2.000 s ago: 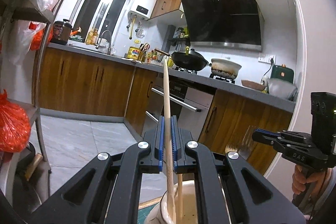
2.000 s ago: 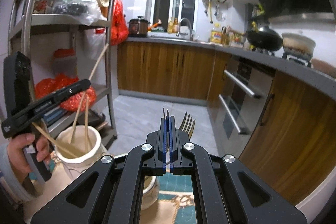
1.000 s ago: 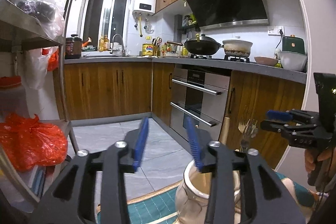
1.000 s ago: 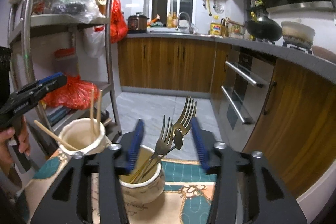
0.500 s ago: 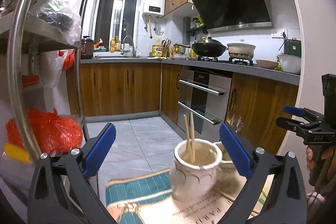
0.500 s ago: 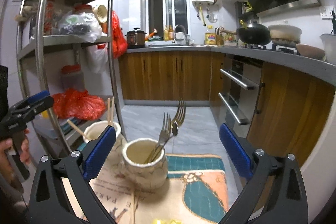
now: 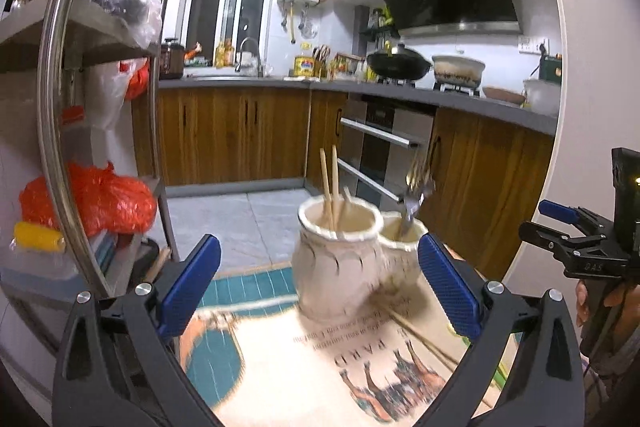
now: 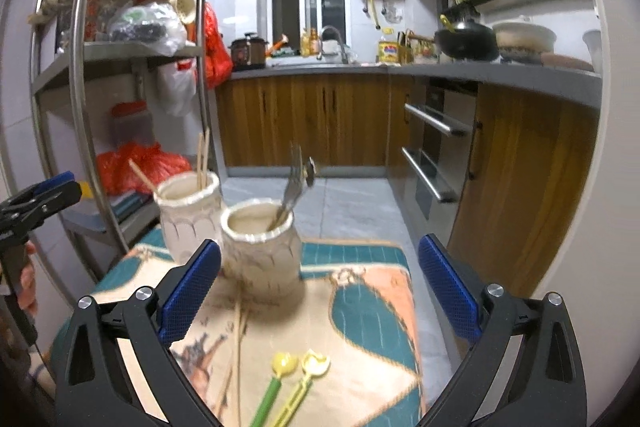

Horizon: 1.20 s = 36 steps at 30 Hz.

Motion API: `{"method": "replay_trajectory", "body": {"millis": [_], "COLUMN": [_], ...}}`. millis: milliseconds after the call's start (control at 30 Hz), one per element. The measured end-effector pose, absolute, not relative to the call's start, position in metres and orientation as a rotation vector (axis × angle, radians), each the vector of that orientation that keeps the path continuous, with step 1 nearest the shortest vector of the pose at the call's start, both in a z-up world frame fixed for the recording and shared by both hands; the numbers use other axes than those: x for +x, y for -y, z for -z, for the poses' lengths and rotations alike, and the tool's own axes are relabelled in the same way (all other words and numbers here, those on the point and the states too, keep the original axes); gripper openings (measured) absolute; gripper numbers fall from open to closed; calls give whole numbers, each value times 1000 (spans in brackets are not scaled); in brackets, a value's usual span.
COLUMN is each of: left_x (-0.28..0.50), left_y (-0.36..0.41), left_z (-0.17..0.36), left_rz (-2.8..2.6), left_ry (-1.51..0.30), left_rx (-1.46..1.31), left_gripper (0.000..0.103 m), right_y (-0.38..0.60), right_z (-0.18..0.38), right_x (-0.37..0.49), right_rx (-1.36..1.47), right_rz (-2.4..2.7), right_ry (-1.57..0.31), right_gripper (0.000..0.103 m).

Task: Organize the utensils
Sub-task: 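Move both tools back over the remaining utensils on the table, then grasp the yellow plastic spoon by its handle with the right tool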

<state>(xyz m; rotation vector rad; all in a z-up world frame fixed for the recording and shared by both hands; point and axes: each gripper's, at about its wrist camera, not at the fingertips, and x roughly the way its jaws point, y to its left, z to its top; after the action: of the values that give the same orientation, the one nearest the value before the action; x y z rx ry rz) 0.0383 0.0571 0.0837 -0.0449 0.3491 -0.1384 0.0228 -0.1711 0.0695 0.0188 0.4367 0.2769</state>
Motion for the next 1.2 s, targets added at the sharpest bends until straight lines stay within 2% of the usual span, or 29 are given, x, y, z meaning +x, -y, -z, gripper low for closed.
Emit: {"method": "replay_trajectory", "body": {"millis": [300, 700, 833, 900, 967, 1067, 1167, 1200], "left_x": [17, 17, 18, 18, 18, 18, 18, 18], "left_y": [-20, -16, -17, -18, -18, -18, -18, -18], "left_z": [-40, -11, -8, -7, -7, -6, -6, -7], "left_rz": [147, 152, 147, 151, 151, 152, 154, 153], "left_ry": [-428, -488, -491, -493, -493, -494, -491, -491], "left_rx": [34, 11, 11, 9, 10, 6, 4, 4], "left_gripper": [97, 97, 97, 97, 97, 97, 97, 97], "right_y": [177, 171, 168, 164, 158, 152, 147, 146], "right_z": [-28, 17, 21, 23, 25, 27, 31, 33], "right_x": [16, 14, 16, 16, 16, 18, 20, 21], "right_rx": [-38, -43, -41, -45, -53, -59, -51, -47], "right_rz": [-227, -205, -208, -219, -231, -251, -265, -266], "right_ry": [-593, -770, -802, -819, -838, -859, -892, -905], "right_gripper": [98, 98, 95, 86, 70, 59, 38, 36]}}
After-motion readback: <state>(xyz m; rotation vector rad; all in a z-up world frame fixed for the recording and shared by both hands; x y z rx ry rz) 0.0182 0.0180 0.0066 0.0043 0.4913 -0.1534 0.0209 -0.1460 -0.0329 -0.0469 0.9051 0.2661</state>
